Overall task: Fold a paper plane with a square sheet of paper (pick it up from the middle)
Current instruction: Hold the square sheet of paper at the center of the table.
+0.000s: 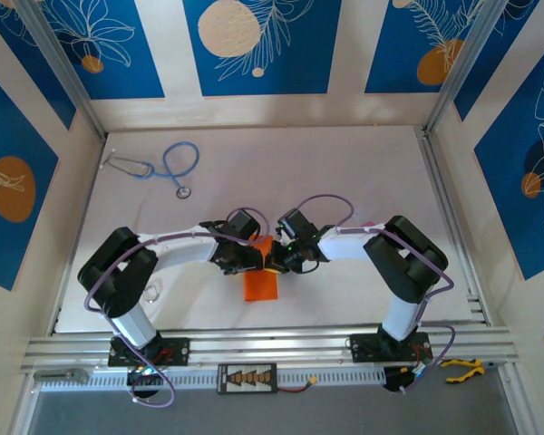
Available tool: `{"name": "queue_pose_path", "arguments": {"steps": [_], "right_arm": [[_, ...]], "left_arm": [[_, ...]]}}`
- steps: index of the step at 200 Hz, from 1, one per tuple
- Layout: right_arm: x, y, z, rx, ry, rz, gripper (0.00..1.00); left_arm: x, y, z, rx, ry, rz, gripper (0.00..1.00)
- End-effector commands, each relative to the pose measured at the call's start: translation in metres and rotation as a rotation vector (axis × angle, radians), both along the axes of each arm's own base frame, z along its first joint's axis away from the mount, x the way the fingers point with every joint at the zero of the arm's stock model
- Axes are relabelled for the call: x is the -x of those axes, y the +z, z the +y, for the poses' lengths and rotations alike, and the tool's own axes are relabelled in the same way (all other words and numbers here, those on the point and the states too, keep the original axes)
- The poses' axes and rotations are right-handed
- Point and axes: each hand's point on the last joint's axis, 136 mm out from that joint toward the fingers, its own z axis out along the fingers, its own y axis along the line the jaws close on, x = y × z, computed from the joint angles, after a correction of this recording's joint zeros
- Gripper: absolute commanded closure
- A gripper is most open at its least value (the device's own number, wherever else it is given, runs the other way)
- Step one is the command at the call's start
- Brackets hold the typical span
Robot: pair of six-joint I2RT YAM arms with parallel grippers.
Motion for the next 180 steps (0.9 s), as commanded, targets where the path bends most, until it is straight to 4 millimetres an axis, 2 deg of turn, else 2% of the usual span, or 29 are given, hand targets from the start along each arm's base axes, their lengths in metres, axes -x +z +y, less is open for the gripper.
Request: {"name": "queue_pose_path", "arguments": {"steps": [1, 24, 51, 105, 134, 160, 180], "right_arm": [[0.025, -0.045, -0.037, 0.184, -0.003, 0.079, 1.0], [0.022, -0.043, -0.035, 0.171, 0.006, 0.069, 1.0], [0.019, -0.039, -0.034, 0.151, 0.036, 0.054, 1.0], [0.014, -0.033, -0.037, 0.135, 0.113, 0.032, 1.0], [0.007, -0.028, -0.041, 0.129, 0.144, 0.021, 1.0], [-0.001, -0.025, -0.046, 0.132, 0.158, 0.007, 1.0], [-0.006, -0.025, -0.049, 0.124, 0.159, 0.012, 1.0]], "left_arm": [[0.017, -0.034, -0.001, -0.01, -0.033, 0.068, 0.43], [0.015, -0.027, 0.001, -0.004, -0.022, 0.049, 0.43], [0.008, -0.003, 0.003, 0.033, 0.013, -0.029, 0.4], [0.002, 0.037, 0.029, 0.052, 0.104, -0.186, 0.35], [0.003, 0.054, 0.034, 0.141, 0.131, -0.253, 0.45], [0.001, 0.07, 0.028, 0.267, 0.134, -0.298, 0.56], [0.0, 0.076, 0.019, 0.365, 0.119, -0.307, 0.61]]}}
